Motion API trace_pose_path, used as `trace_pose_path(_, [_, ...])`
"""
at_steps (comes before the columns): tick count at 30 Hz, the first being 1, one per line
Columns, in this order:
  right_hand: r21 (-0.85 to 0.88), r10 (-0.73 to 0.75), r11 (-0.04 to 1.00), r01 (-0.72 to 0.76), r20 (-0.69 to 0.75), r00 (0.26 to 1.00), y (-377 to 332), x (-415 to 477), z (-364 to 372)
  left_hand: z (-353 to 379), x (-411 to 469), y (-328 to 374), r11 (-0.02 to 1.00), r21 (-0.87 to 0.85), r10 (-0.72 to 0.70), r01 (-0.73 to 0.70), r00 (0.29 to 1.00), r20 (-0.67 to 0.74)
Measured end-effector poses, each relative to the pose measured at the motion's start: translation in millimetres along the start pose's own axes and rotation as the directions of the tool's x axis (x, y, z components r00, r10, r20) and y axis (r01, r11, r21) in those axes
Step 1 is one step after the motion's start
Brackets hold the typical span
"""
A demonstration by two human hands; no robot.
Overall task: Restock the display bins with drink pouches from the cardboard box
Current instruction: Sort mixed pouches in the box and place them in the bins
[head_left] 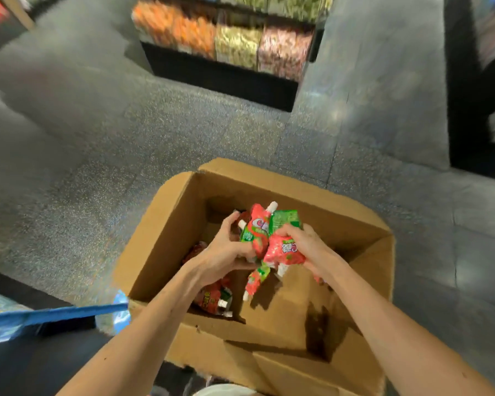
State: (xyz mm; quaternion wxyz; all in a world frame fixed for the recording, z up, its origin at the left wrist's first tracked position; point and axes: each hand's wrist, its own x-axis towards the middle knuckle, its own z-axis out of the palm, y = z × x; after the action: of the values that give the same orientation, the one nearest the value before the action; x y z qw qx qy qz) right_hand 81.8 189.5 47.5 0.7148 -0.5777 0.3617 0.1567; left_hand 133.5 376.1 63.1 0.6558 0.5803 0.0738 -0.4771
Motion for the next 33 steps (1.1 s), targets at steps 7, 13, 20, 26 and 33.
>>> trace_pose_path(7, [-0.254,-0.242,0.909,0.331,0.326,0.914,-55,-83,6,49,-94,17,0.973,0.024,0.231,-0.23,0.966,-0.116])
trace_pose_path(13, [0.055,-0.195,0.979,0.197,0.544,0.816,-75,-145,33,46,-198,5,0.737,-0.352,0.493,-0.577,0.815,-0.304])
trace_pose_path(20, [0.213,-0.155,0.976,-0.033,0.798,0.582,-46,-244,140,47,-332,-29,0.535,-0.15,0.577,-0.832,0.489,-0.654])
trace_pose_path(26, [0.194,-0.191,0.981,0.019,0.937,0.294,6,-351,227,43,-454,-87,0.404,0.053,0.484,-0.913,0.164,-0.86])
trace_pose_path(33, [-0.039,0.007,0.987,0.157,0.98,0.2,106,-478,310,39,-600,-168,0.408,0.385,0.356,-0.828,-0.244,-0.902])
